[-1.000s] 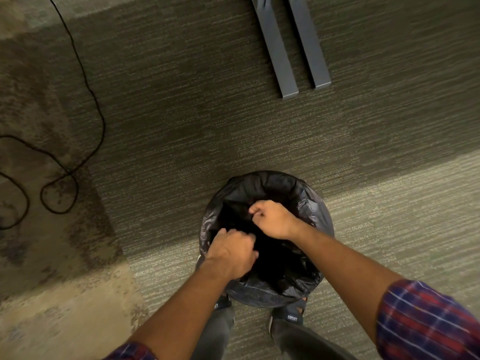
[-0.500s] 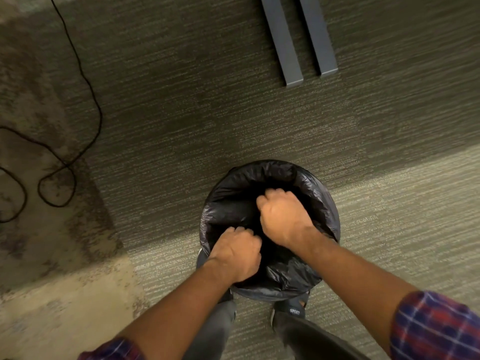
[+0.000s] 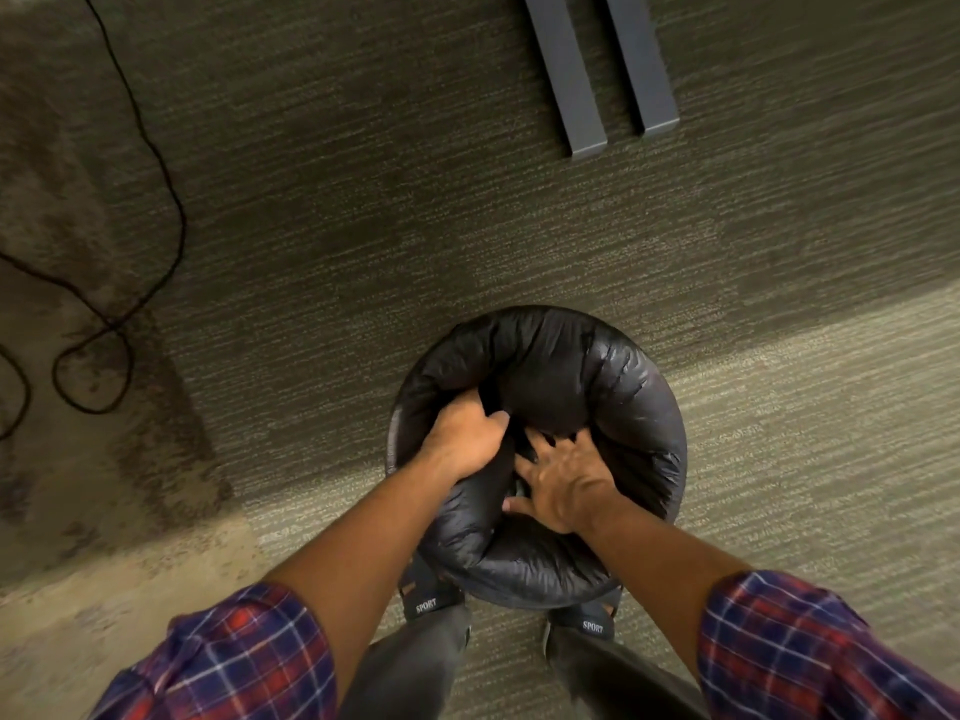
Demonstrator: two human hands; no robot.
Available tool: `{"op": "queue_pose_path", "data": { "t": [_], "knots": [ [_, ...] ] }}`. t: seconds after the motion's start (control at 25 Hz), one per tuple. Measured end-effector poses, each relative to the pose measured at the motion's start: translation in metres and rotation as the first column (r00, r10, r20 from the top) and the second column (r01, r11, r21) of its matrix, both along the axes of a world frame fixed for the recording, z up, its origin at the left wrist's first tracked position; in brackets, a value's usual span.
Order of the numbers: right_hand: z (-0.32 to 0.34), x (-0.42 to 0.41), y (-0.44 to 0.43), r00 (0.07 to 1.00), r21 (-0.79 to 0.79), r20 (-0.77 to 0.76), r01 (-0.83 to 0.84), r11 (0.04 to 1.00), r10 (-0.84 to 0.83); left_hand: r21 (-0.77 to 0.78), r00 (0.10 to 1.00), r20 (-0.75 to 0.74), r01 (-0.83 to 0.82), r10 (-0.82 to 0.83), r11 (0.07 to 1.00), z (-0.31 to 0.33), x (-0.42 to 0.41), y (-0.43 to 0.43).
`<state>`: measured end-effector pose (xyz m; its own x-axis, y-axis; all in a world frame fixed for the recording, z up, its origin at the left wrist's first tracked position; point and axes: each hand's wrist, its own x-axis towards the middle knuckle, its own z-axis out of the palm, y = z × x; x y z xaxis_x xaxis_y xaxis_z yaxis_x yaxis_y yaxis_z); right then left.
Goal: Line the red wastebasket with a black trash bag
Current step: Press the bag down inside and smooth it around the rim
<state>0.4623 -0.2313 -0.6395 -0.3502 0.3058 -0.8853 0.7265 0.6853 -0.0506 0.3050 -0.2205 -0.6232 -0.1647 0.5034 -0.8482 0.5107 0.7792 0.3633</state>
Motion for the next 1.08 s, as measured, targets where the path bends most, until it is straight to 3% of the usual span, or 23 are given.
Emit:
{"op": "queue_pose_path", "data": {
  "t": [0.24,0.36,0.64,0.72,0.88,1.0,1.08],
  "knots": [
    [-0.016,0.013,-0.008,0.992,-0.103,0.127,0.032,0.994,-0.019,0.036,0.966,-0.081,0.248,-0.245,0.968,0.003,0.003,-0.013],
    [-0.014,0.011,-0.005,0.989,-0.142,0.133,0.079,0.987,-0.061,0.039,0.967,-0.060,0.249,-0.247,0.968,0.003,0.006,-0.012],
    [0.068,-0.011,0.040,0.925,-0.101,-0.256,0.262,0.960,-0.280,0.034,0.924,-0.186,0.345,-0.333,0.938,0.036,0.010,-0.006],
    [0.078,-0.013,0.061,0.847,-0.109,-0.327,0.406,0.907,-0.419,0.027,0.871,-0.212,0.459,-0.444,0.888,0.043,0.013,-0.015],
    [0.062,-0.017,0.098,0.709,-0.119,-0.370,0.604,0.788,-0.600,-0.089,0.616,-0.233,0.757,-0.752,0.647,0.039,0.022,-0.041],
    [0.054,-0.021,0.105,0.733,-0.186,-0.280,0.592,0.785,-0.619,-0.180,0.489,-0.212,0.831,-0.846,0.525,0.037,0.022,-0.047],
    [0.056,-0.022,0.104,0.786,-0.154,-0.269,0.536,0.830,-0.557,-0.109,0.498,-0.267,0.835,-0.825,0.539,0.047,0.021,-0.043]
  ]
}}
